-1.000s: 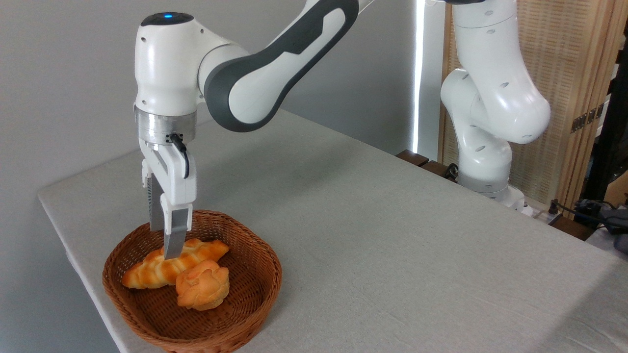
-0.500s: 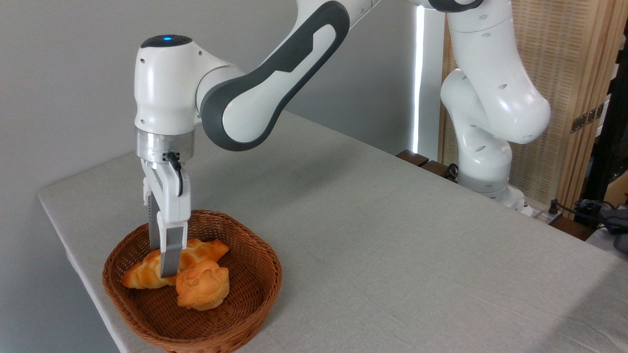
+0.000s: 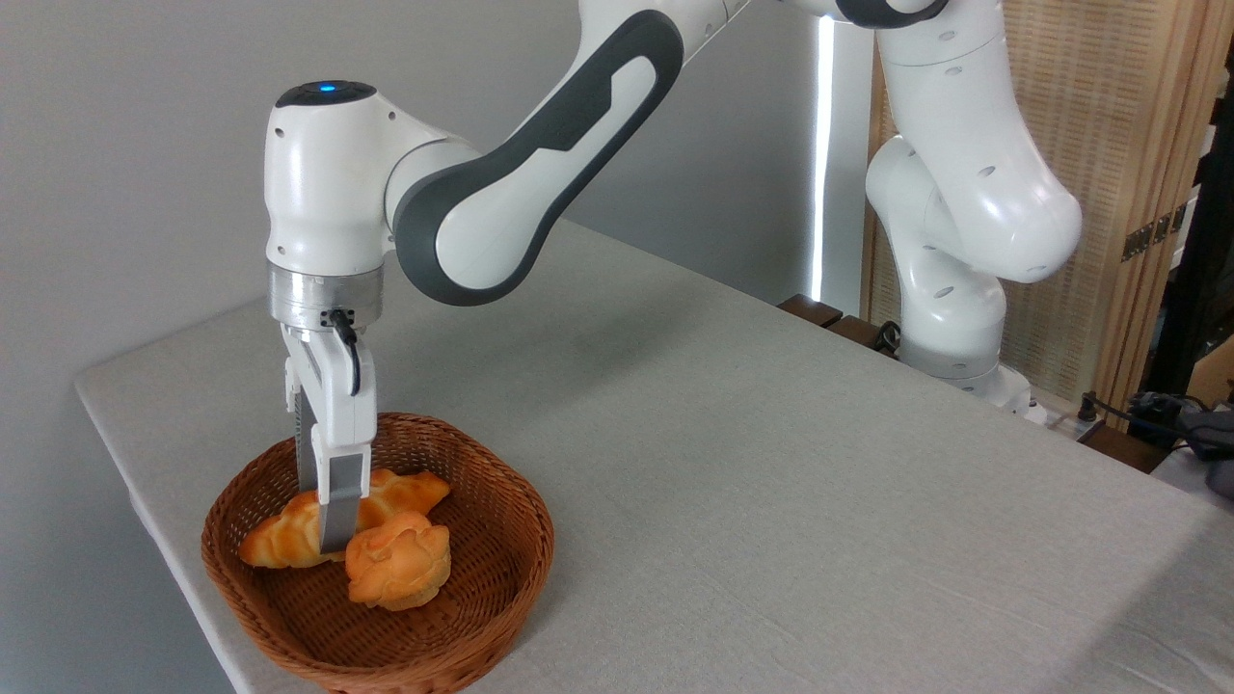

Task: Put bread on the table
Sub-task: 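Close the gripper on the braided bread roll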

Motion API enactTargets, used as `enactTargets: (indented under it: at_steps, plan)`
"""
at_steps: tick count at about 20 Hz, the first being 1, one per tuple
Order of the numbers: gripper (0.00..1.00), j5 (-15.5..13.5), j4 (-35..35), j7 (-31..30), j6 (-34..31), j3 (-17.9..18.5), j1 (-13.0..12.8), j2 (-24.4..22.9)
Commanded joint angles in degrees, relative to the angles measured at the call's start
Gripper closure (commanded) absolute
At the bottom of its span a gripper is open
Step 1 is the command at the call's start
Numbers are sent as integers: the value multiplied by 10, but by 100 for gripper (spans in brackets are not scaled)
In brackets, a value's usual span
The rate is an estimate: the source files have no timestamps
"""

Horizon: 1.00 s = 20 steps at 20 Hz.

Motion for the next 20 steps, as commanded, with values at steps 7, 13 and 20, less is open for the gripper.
enactTargets:
  at_steps: [7, 13, 20]
  plan:
    - [64, 5, 2, 8, -1, 0, 3, -4]
    - [64, -4, 2, -1, -3, 5, 5, -21]
    - [60, -17, 3, -26, -67, 6, 5, -52]
